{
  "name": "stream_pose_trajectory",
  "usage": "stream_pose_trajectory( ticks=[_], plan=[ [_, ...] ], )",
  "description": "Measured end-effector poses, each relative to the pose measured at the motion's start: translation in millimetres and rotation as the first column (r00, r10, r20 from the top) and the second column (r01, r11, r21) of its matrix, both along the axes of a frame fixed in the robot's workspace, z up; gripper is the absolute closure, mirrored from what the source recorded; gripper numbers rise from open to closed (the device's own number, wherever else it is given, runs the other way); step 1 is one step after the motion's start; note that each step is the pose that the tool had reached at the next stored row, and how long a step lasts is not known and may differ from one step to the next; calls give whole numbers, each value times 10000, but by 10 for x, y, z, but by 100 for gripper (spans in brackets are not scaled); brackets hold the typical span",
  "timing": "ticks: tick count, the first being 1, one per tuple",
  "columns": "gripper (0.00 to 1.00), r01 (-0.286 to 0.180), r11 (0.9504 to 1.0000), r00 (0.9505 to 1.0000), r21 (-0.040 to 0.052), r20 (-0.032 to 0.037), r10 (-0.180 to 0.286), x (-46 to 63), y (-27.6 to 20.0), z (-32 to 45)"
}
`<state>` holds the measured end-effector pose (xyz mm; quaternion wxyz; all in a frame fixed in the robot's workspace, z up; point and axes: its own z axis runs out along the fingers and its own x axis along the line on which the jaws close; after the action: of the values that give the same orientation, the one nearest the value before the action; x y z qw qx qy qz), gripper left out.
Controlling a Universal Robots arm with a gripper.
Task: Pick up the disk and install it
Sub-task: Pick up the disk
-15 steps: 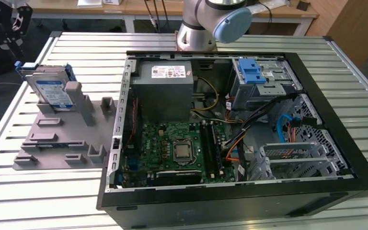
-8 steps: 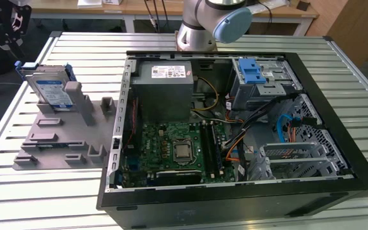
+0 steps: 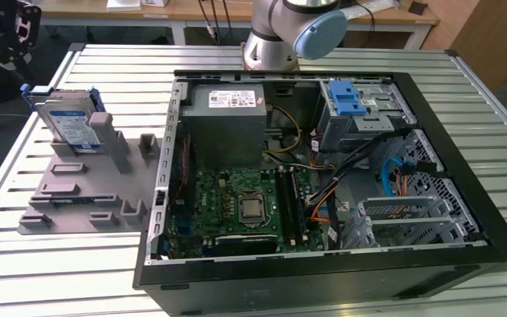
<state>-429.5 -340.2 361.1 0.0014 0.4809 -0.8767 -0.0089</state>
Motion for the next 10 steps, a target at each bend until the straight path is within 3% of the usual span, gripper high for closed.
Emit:
stream_pose_trajectory(
  ticks=[5, 10],
  plan=[
    [89, -873, 9962, 9962, 1, 19, 873, 0, 0, -7],
    [89, -1780, 9840, 9840, 0, 22, 1780, 0, 0, -15]
  ],
)
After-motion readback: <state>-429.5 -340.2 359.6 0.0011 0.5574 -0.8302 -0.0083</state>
